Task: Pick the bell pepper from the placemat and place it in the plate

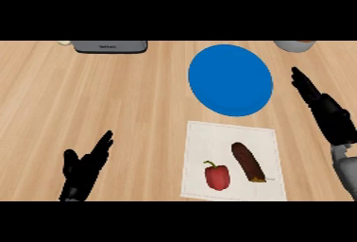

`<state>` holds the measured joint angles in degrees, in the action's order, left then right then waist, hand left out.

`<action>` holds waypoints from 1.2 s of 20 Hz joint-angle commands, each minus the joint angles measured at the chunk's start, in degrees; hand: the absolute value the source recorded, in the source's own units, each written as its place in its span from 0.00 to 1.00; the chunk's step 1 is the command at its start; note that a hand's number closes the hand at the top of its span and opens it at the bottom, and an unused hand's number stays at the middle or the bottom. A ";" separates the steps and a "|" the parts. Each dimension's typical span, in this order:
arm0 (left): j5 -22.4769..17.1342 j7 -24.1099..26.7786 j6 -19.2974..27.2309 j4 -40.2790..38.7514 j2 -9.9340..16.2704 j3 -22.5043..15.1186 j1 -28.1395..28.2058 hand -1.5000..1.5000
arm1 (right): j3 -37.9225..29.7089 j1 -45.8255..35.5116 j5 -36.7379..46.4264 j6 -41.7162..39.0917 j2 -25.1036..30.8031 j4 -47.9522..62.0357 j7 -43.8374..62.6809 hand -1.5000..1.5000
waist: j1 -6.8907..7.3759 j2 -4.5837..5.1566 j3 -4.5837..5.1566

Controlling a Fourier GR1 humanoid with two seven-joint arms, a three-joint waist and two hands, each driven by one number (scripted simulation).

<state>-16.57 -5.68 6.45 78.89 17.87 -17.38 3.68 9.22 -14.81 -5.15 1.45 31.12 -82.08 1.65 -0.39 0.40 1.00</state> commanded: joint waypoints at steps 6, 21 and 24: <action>7.40 4.07 5.13 5.72 6.67 6.78 -13.36 0.50 | 10.58 -1.87 5.48 21.10 -26.59 -9.71 2.17 0.00 | 1.01 -1.39 -1.17; 8.74 0.63 5.63 1.43 4.85 7.71 -18.27 0.50 | 35.86 14.91 69.90 46.21 -30.34 -0.56 18.76 0.00 | -1.24 -0.79 -0.84; 10.92 1.37 8.02 4.06 2.73 5.86 -15.50 0.50 | 35.72 18.24 79.76 37.90 -30.24 -12.89 25.81 0.00 | -1.03 -0.96 -0.86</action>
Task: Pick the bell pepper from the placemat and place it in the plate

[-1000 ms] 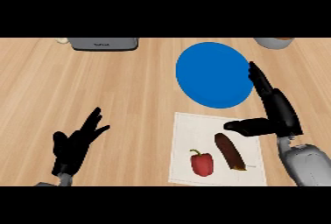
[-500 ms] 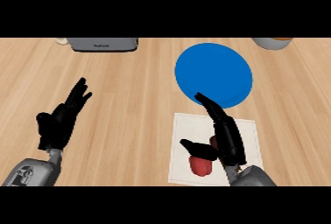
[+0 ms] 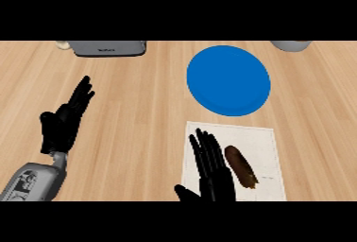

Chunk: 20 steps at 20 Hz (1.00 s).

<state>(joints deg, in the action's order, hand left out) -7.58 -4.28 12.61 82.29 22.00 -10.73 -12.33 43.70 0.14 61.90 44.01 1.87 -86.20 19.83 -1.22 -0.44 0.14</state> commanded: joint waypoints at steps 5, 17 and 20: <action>-0.41 -0.93 -1.58 -0.49 1.14 1.71 -1.19 0.50 | 3.62 8.17 21.83 -24.00 -1.81 -16.37 21.05 0.00 | -0.21 -0.16 0.11; 1.80 0.65 -1.09 -4.44 -2.48 1.33 -4.11 0.50 | 7.18 4.78 17.12 -55.29 -1.74 -26.98 39.95 0.00 | 0.75 0.54 -0.09; 2.69 -1.34 -0.94 -2.72 -2.17 1.10 -4.96 0.50 | 3.15 4.66 15.44 -53.05 -1.70 -23.83 36.97 0.00 | 0.84 0.51 -0.15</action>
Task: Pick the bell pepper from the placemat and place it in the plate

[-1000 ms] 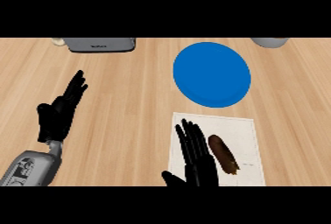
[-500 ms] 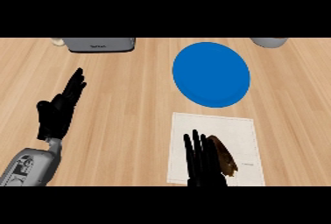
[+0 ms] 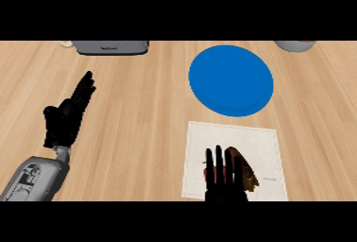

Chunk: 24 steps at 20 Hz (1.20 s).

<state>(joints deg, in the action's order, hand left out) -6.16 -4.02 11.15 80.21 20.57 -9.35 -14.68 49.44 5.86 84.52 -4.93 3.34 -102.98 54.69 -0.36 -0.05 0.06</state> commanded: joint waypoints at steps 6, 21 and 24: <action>1.44 2.20 -0.53 0.66 -0.92 0.27 2.17 0.50 | -5.09 -4.65 -11.41 -7.57 -3.18 -3.60 4.54 0.00 | 0.78 0.14 -0.05; 4.27 -0.56 -4.88 -0.24 -3.14 5.23 -0.05 0.50 | -8.54 -9.07 -17.67 -6.73 -3.32 5.47 6.76 0.00 | 0.38 0.04 -0.06; 5.87 -1.24 -3.47 -0.68 -5.75 3.82 -0.97 0.50 | -11.41 -1.93 -15.24 2.49 -1.05 12.50 -2.36 0.00 | 0.18 0.06 -0.07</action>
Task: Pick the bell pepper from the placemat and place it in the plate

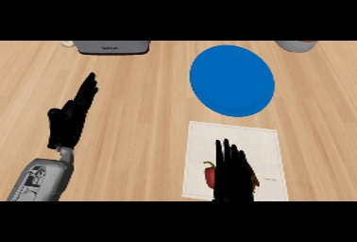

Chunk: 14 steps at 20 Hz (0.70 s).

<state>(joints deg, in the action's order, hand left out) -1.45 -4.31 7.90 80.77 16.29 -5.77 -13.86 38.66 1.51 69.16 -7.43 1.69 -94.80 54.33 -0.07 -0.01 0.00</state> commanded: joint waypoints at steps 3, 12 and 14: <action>0.57 0.35 -2.89 -6.14 -0.11 4.51 -5.48 0.50 | -0.80 0.25 0.43 -1.86 -1.61 -0.21 0.90 0.00 | -0.19 0.02 0.01; 3.76 -3.44 -3.08 3.50 -3.21 3.38 0.74 0.50 | -5.35 -1.48 3.19 7.71 1.44 7.43 -8.52 1.00 | 0.06 -0.02 -0.01; 3.23 -2.72 -4.39 2.07 -2.40 5.15 -0.17 0.50 | -6.77 -3.56 2.88 3.86 0.97 4.82 -7.39 1.00 | 0.04 -0.02 0.00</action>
<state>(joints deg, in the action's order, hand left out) 2.03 -6.38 5.28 81.85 13.23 -2.77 -14.25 34.52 -1.21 72.39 -1.58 2.06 -89.47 48.11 0.02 -0.25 0.12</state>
